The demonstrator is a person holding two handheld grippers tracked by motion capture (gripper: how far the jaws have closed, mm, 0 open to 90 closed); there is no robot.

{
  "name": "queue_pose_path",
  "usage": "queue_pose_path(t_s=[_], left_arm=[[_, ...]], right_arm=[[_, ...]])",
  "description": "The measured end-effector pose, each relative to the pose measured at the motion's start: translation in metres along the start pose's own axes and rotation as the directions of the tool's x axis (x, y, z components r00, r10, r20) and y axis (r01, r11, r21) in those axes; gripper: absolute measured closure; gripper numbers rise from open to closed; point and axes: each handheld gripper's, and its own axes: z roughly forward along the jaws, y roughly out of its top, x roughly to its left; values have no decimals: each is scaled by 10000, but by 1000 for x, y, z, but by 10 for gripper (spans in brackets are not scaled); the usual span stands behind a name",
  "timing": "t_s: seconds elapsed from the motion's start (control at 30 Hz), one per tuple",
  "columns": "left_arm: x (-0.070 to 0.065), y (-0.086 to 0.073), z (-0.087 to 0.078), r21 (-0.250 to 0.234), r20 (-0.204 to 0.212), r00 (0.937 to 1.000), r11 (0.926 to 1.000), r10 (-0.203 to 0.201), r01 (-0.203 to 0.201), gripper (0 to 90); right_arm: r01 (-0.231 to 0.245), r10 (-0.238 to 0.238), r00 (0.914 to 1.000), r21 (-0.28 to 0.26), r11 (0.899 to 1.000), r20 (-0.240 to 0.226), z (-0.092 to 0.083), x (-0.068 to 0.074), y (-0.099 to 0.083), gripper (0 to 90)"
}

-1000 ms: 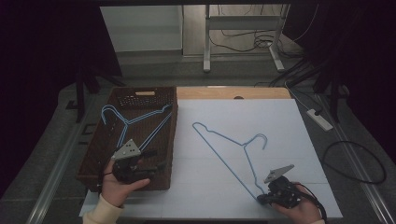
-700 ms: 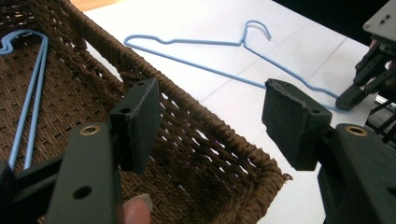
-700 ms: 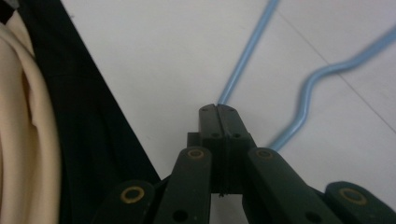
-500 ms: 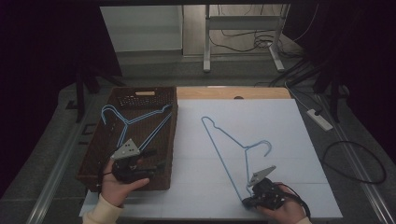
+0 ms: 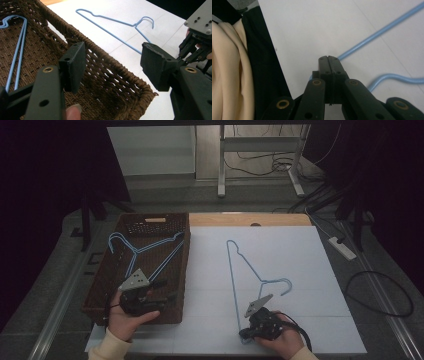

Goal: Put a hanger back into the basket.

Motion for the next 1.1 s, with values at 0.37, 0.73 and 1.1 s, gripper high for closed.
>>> queue_pose_path(t_s=[0.37, 0.73, 1.1], left_arm=[[0, 0, -1, -35, -3, 10000, 10000, 1, -1, 373], [0, 1, -3, -108, -34, 10000, 9999, 13, -13, 375], [1, 1, -4, -106, -35, 10000, 9999, 3, -3, 375]], right_arm=[[144, -148, 9998, -327, 9994, -92, 7, 0, 7, 900], [427, -420, 9991, -701, 9966, 106, 18, 1, 20, 900], [662, -633, 9975, -1055, 9922, 307, 32, 2, 38, 900]])
